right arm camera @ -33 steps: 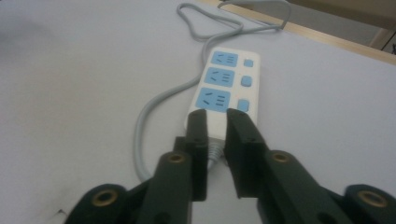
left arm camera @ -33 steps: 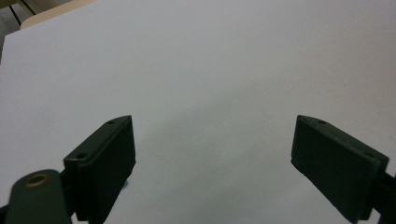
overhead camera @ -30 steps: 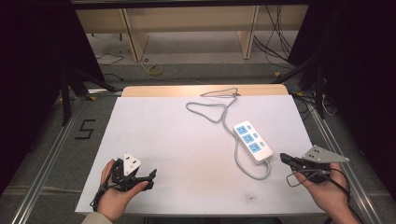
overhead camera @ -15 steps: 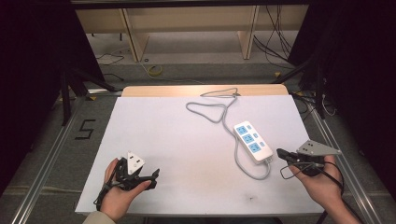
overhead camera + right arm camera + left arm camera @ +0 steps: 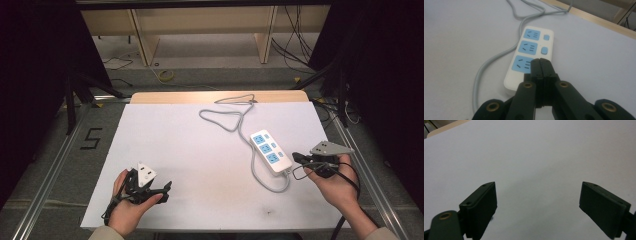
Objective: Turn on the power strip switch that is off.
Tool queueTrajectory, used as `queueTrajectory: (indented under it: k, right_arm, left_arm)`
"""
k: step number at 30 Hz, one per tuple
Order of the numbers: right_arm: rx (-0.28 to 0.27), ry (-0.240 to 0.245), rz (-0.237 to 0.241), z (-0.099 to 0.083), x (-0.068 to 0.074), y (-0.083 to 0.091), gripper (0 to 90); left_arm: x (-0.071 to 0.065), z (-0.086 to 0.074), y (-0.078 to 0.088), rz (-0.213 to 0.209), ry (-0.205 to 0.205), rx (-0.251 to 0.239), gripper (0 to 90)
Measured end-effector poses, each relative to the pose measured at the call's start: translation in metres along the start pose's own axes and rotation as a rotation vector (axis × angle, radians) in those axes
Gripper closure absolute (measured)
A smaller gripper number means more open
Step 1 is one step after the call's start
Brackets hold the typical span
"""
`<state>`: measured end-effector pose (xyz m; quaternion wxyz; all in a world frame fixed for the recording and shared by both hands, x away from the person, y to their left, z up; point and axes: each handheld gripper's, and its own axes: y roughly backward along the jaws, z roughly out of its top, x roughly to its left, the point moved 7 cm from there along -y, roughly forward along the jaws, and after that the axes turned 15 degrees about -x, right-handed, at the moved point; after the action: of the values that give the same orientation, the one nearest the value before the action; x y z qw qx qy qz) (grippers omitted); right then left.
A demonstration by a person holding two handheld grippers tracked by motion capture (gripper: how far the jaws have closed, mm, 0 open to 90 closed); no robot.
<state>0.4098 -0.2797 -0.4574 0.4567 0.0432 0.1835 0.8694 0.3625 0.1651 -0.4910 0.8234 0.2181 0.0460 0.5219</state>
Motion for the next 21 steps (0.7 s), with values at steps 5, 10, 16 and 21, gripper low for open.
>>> queueTrajectory:
  k: [5, 10, 16, 21]
  right_arm:
    - [0.019, 0.005, -0.005, 0.001, -0.003, -0.008, 90.0]
    - [0.03, 0.005, -0.012, 0.003, -0.006, -0.014, 90.0]
    - [0.04, 0.008, -0.017, 0.006, -0.01, -0.021, 90.0]
    - [0.051, -0.002, -0.019, 0.007, -0.014, -0.027, 90.0]
  left_arm:
    - [0.0, 0.0, 0.0, -0.001, -0.001, 0.0, 14.3]
    - [0.0, 0.001, 0.0, 0.001, -0.003, -0.005, 14.3]
    - [0.0, 0.001, 0.0, 0.004, -0.001, -0.01, 14.3]
    - [0.0, 0.002, 0.001, 0.004, -0.005, -0.009, 14.4]
